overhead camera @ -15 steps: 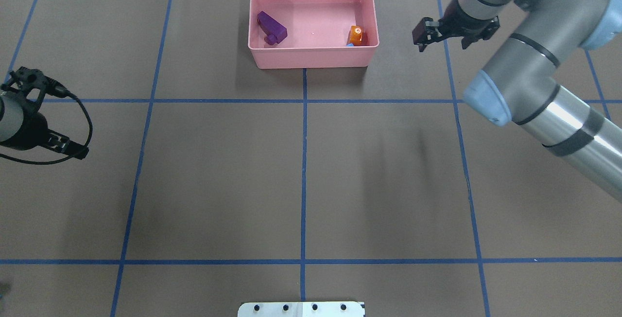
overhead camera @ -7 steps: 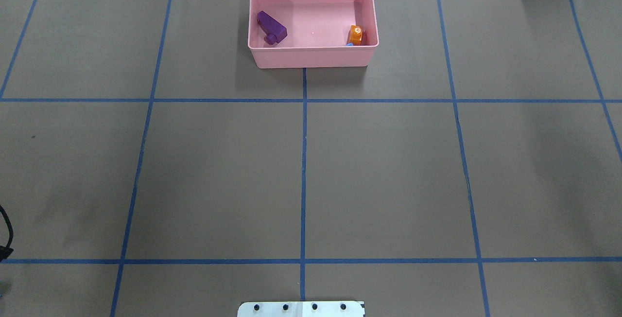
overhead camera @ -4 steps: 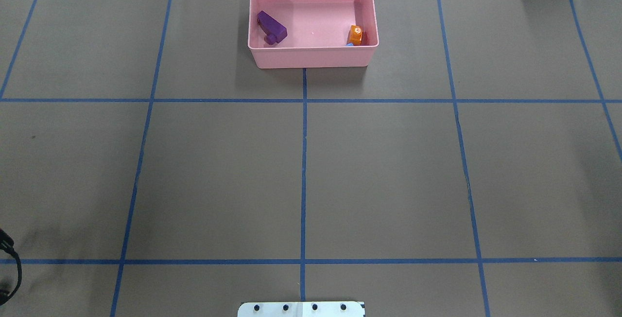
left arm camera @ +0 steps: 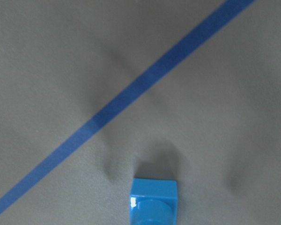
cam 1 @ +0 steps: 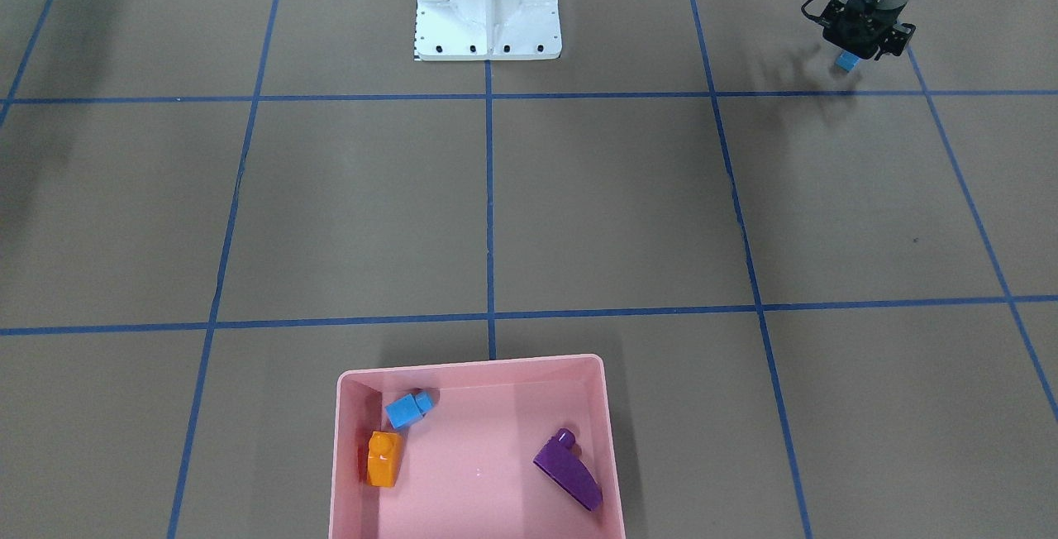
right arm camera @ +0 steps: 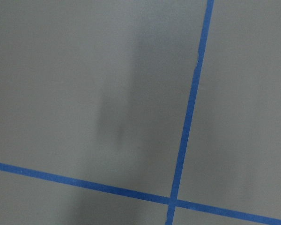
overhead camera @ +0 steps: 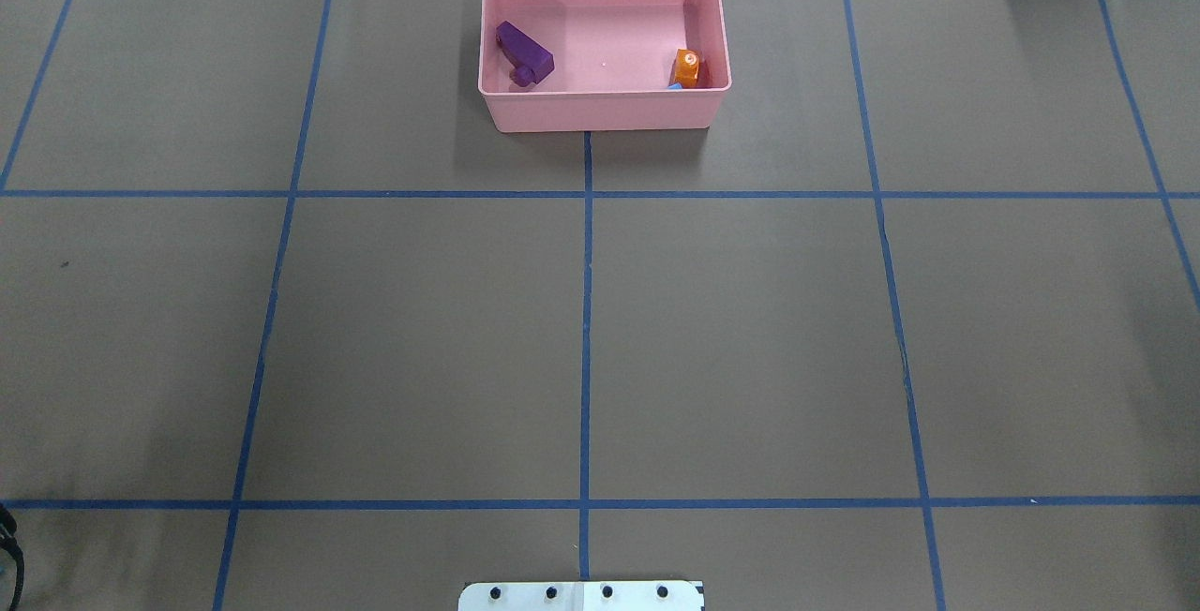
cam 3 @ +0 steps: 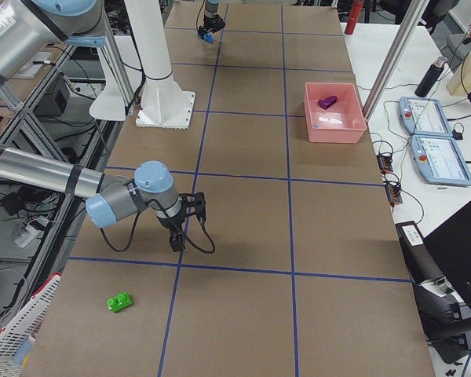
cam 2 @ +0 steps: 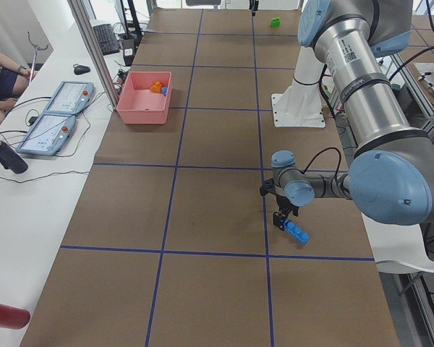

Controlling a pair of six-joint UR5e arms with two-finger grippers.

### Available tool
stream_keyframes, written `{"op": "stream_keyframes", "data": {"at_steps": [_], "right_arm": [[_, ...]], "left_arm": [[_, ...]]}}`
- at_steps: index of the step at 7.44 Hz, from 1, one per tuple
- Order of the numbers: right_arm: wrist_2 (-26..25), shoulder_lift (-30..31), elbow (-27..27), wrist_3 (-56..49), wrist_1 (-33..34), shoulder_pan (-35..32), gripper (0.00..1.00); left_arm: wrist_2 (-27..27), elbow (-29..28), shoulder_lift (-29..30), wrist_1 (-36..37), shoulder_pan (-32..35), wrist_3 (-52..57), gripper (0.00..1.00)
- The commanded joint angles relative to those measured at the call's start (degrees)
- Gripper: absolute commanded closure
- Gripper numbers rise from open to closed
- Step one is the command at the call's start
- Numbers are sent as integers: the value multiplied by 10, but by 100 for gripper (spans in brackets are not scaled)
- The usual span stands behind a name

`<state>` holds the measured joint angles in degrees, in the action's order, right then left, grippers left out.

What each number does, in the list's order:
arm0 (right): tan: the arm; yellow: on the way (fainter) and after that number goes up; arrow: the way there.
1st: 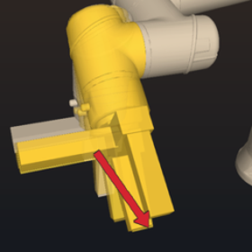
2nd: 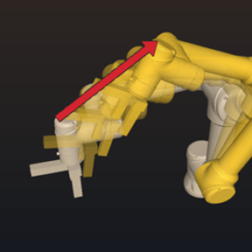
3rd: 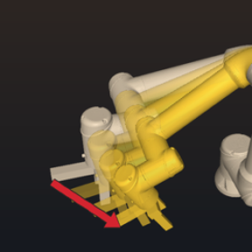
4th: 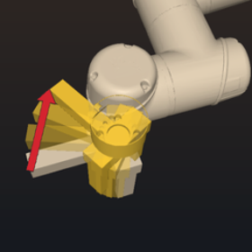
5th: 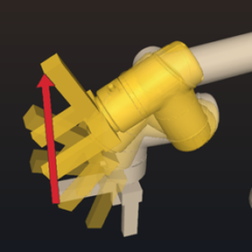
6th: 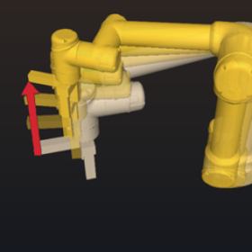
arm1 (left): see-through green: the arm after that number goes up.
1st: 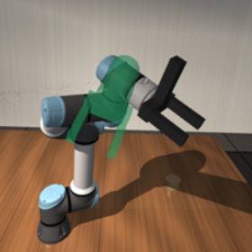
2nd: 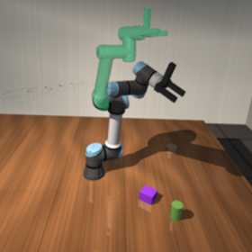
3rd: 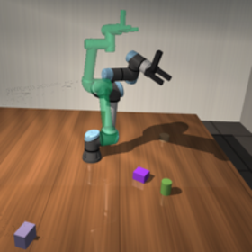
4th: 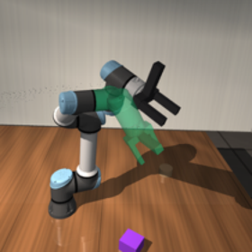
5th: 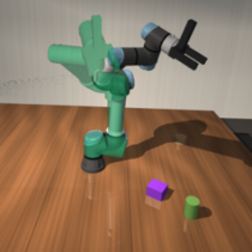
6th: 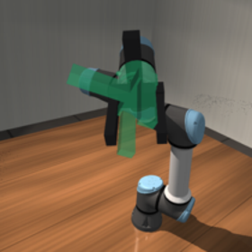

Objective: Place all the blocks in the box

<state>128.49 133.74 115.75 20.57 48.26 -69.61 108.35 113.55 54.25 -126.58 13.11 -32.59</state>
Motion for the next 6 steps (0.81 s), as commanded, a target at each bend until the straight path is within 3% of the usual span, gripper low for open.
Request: {"op": "stream_keyframes", "data": {"at_steps": [1,3,4,6], "right_arm": [[0,-1,0,0,0,-1,0],[0,-1,0,0,0,-1,0],[1,-1,0,0,0,-1,0],[1,-4,0,1,0,-1,0]], "left_arm": [[5,-11,7,-1,-8,0,20],[5,-10,7,-1,-7,0,89],[3,-8,6,-2,-6,-3,100],[2,-5,4,-2,-5,-5,100]]}}
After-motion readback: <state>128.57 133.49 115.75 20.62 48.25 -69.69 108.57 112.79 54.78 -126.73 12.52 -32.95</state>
